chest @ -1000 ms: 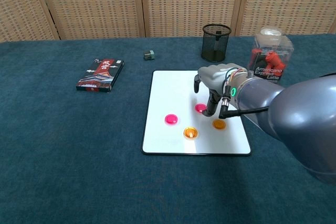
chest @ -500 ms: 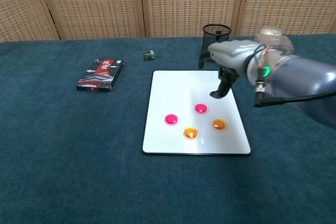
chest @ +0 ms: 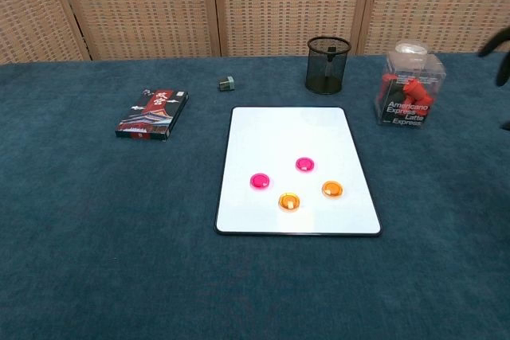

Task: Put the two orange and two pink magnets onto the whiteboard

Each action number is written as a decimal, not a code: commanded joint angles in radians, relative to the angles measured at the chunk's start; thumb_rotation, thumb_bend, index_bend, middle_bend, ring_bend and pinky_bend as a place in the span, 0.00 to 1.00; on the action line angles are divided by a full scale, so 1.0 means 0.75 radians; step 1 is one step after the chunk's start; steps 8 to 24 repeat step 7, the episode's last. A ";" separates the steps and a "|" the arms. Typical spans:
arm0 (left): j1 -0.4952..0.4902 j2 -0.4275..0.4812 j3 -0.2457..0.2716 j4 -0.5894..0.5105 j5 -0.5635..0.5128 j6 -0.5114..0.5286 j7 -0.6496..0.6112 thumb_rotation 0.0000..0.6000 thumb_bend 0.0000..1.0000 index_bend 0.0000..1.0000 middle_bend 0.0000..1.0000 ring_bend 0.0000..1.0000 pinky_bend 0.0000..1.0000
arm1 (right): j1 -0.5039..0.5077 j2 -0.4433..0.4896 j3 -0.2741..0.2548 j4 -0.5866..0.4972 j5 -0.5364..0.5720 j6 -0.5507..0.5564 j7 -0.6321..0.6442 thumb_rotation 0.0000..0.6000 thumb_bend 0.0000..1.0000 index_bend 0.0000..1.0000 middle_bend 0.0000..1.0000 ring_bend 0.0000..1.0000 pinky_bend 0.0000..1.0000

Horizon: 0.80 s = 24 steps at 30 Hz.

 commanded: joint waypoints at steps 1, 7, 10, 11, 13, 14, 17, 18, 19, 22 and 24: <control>0.019 -0.035 -0.005 0.029 0.023 0.044 0.002 1.00 0.08 0.00 0.00 0.00 0.00 | -0.195 0.102 -0.108 0.098 -0.166 0.155 0.220 1.00 0.00 0.09 0.02 0.00 0.22; 0.036 -0.075 -0.011 0.110 0.074 0.110 0.006 1.00 0.00 0.00 0.00 0.00 0.00 | -0.318 0.122 -0.109 0.092 -0.267 0.312 0.288 1.00 0.00 0.00 0.00 0.00 0.10; 0.036 -0.075 -0.011 0.110 0.074 0.110 0.006 1.00 0.00 0.00 0.00 0.00 0.00 | -0.318 0.122 -0.109 0.092 -0.267 0.312 0.288 1.00 0.00 0.00 0.00 0.00 0.10; 0.036 -0.075 -0.011 0.110 0.074 0.110 0.006 1.00 0.00 0.00 0.00 0.00 0.00 | -0.318 0.122 -0.109 0.092 -0.267 0.312 0.288 1.00 0.00 0.00 0.00 0.00 0.10; 0.036 -0.075 -0.011 0.110 0.074 0.110 0.006 1.00 0.00 0.00 0.00 0.00 0.00 | -0.318 0.122 -0.109 0.092 -0.267 0.312 0.288 1.00 0.00 0.00 0.00 0.00 0.10; 0.036 -0.075 -0.011 0.110 0.074 0.110 0.006 1.00 0.00 0.00 0.00 0.00 0.00 | -0.318 0.122 -0.109 0.092 -0.267 0.312 0.288 1.00 0.00 0.00 0.00 0.00 0.10; 0.036 -0.075 -0.011 0.110 0.074 0.110 0.006 1.00 0.00 0.00 0.00 0.00 0.00 | -0.318 0.122 -0.109 0.092 -0.267 0.312 0.288 1.00 0.00 0.00 0.00 0.00 0.10; 0.036 -0.075 -0.011 0.110 0.074 0.110 0.006 1.00 0.00 0.00 0.00 0.00 0.00 | -0.318 0.122 -0.109 0.092 -0.267 0.312 0.288 1.00 0.00 0.00 0.00 0.00 0.10; 0.036 -0.075 -0.011 0.110 0.074 0.110 0.006 1.00 0.00 0.00 0.00 0.00 0.00 | -0.318 0.122 -0.109 0.092 -0.267 0.312 0.288 1.00 0.00 0.00 0.00 0.00 0.10; 0.036 -0.075 -0.011 0.110 0.074 0.110 0.006 1.00 0.00 0.00 0.00 0.00 0.00 | -0.318 0.122 -0.109 0.092 -0.267 0.312 0.288 1.00 0.00 0.00 0.00 0.00 0.10; 0.036 -0.075 -0.011 0.110 0.074 0.110 0.006 1.00 0.00 0.00 0.00 0.00 0.00 | -0.318 0.122 -0.109 0.092 -0.267 0.312 0.288 1.00 0.00 0.00 0.00 0.00 0.10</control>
